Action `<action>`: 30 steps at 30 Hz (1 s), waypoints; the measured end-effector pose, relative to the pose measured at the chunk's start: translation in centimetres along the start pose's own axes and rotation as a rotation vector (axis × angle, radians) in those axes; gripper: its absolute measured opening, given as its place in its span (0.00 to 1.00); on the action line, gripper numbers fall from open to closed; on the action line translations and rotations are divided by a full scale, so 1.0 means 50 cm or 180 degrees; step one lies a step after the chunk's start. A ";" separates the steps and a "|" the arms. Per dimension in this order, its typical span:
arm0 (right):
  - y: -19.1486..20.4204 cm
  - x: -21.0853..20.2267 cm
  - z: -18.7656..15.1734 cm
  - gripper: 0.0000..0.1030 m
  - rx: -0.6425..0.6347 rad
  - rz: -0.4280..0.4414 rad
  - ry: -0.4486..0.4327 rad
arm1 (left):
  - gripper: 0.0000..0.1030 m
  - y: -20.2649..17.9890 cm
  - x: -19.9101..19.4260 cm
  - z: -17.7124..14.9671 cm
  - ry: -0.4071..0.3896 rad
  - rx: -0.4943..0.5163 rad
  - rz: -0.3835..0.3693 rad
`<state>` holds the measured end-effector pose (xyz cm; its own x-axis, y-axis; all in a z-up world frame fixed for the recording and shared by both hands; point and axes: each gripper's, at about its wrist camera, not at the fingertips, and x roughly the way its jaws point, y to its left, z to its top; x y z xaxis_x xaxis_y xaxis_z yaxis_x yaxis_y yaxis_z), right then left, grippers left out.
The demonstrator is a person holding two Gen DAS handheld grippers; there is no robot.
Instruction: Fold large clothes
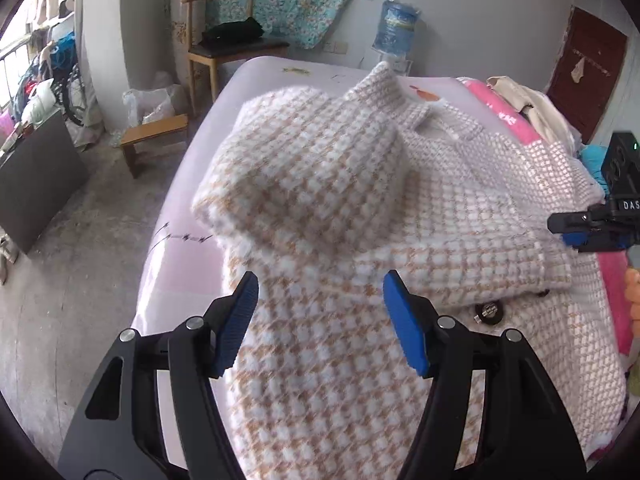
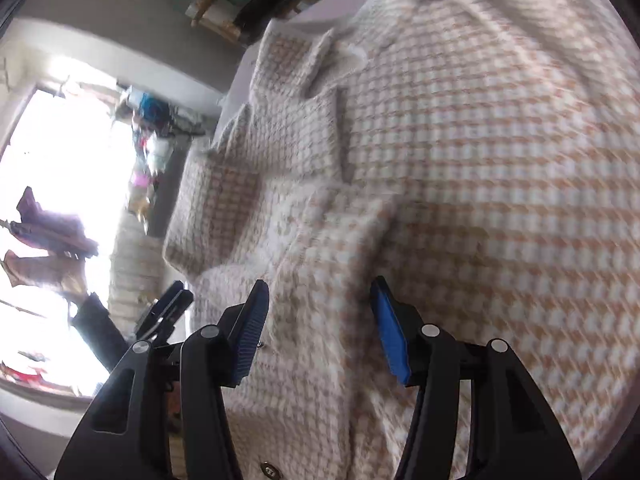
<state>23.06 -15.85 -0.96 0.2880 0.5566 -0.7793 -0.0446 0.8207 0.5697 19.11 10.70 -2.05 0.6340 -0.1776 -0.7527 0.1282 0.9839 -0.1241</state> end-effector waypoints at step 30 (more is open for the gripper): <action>-0.141 -0.127 0.141 0.41 0.0153 -0.0631 -0.0550 | 0.61 0.071 0.069 0.036 0.0313 -0.0173 0.0675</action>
<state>28.28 -26.06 1.80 0.4457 0.3519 -0.8231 0.0731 0.9021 0.4253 23.12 13.55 -3.91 0.5648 0.0330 -0.8246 -0.0428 0.9990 0.0106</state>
